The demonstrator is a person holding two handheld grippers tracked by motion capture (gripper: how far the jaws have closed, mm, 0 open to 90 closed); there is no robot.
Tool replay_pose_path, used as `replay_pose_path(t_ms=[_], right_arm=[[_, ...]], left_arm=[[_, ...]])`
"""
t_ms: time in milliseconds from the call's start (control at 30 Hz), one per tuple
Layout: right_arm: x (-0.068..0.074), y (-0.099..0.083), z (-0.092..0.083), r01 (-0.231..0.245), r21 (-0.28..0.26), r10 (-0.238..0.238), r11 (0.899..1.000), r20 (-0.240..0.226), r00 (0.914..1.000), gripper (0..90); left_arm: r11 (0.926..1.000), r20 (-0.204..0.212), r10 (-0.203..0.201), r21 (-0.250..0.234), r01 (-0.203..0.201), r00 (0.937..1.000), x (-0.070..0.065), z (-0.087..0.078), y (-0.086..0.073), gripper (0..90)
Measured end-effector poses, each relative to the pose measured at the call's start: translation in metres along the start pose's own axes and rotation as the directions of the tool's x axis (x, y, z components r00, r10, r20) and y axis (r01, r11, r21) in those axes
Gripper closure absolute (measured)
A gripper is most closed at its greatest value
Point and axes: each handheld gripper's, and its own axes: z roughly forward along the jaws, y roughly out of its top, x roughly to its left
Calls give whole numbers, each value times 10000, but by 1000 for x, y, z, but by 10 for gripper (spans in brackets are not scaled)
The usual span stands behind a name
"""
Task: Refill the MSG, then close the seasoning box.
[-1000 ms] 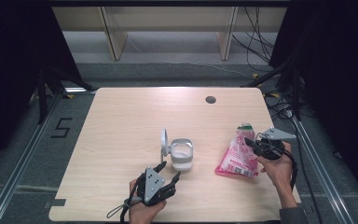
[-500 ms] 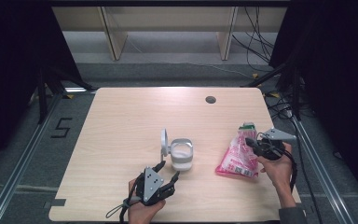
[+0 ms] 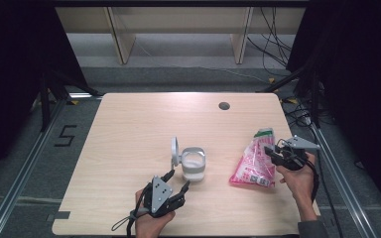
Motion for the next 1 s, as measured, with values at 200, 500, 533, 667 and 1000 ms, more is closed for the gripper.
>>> replay_pose_path(t_ms=[200, 500, 533, 667, 1000], right_arm=[[-2, 5, -6, 17, -408, 11, 9992, 699, 9976, 568], [4, 10, -18, -133, -937, 255, 9955, 1305, 9911, 445], [6, 11, -19, -288, -980, 410, 9948, 1240, 9914, 441], [11, 12, -23, -182, -1128, 309, 9934, 1116, 9933, 433], [28, 10, -26, -376, -1115, 437, 9931, 534, 9976, 417]], left_arm=[[10000, -59, 26, 89, -25, 10000, 3, -2, 0, 405], [9998, -192, -205, 36, 206, 9996, 9, -4, 1, 404], [9998, -203, -133, 123, 135, 9997, 10, -5, 1, 403], [9999, -282, -115, 102, 118, 9995, 14, -7, 3, 403], [9996, -495, -272, 75, 276, 9984, 21, -10, 5, 402]])
